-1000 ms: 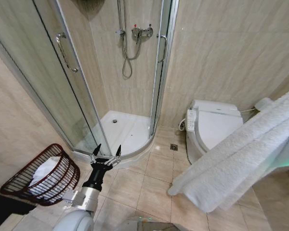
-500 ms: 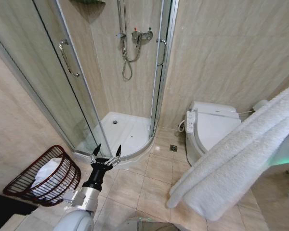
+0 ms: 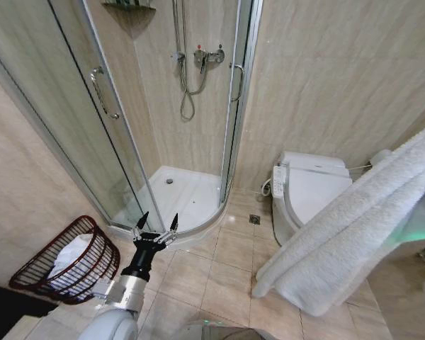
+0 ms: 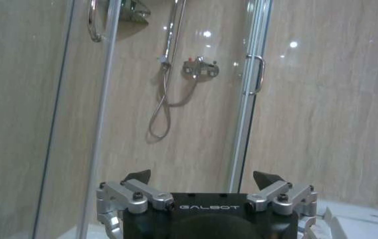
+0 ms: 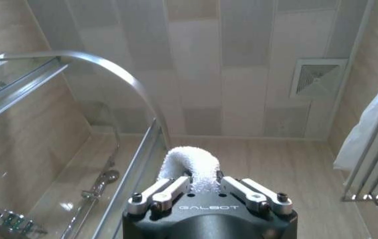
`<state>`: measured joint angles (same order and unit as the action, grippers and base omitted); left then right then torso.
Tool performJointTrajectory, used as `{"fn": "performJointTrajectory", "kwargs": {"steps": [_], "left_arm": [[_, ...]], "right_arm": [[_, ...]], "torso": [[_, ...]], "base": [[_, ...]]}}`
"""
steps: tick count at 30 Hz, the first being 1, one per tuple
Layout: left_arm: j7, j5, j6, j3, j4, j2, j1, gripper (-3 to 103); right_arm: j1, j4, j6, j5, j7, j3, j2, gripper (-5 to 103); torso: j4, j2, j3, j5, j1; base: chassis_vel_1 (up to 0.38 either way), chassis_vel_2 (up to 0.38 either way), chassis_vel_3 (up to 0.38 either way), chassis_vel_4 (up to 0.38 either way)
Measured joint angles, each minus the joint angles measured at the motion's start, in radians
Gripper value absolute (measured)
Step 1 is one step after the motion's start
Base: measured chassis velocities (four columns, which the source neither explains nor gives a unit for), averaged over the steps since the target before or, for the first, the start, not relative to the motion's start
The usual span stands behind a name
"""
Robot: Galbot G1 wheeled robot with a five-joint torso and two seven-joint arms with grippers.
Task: Discard the used towel into the hamper.
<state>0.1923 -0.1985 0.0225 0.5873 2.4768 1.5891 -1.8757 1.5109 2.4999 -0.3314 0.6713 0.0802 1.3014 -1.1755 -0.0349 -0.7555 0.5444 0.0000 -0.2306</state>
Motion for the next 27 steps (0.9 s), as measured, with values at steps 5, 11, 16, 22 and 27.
{"fn": "performJointTrajectory", "kwargs": {"steps": [5,11,16,22,27], "left_arm": [[0.0,0.0,0.0,0.0,0.0,0.0,0.0,100],[0.0,0.0,0.0,0.0,0.0,0.0,0.0,100],[0.0,0.0,0.0,0.0,0.0,0.0,0.0,100],[0.0,0.0,0.0,0.0,0.0,0.0,0.0,100],[0.0,0.0,0.0,0.0,0.0,0.0,0.0,100]], "right_arm": [[-0.002,0.0,0.001,-0.002,0.0,-0.007,0.0,8],[0.004,0.0,-0.01,-0.002,-0.001,-0.004,0.001,8],[0.014,0.0,-0.027,-0.006,0.0,-0.003,-0.008,8],[0.017,0.0,-0.026,-0.006,-0.001,0.003,-0.009,8],[0.025,0.0,-0.025,-0.005,-0.002,0.014,-0.006,8]], "torso": [[-0.0001,-0.02,0.011,0.0,-0.008],[0.0,-0.052,0.03,0.0001,-0.022],[0.0,-0.069,0.039,0.0,-0.03],[0.0,-0.101,0.058,0.0,-0.043],[-0.0001,-0.119,0.068,0.0,-0.051]], "base": [[0.0,0.0,0.0,0.0],[0.0,0.0,0.0,0.0],[0.0,0.0,0.0,0.0],[0.0,0.0,0.0,0.0],[0.0,0.0,0.0,0.0]]}}
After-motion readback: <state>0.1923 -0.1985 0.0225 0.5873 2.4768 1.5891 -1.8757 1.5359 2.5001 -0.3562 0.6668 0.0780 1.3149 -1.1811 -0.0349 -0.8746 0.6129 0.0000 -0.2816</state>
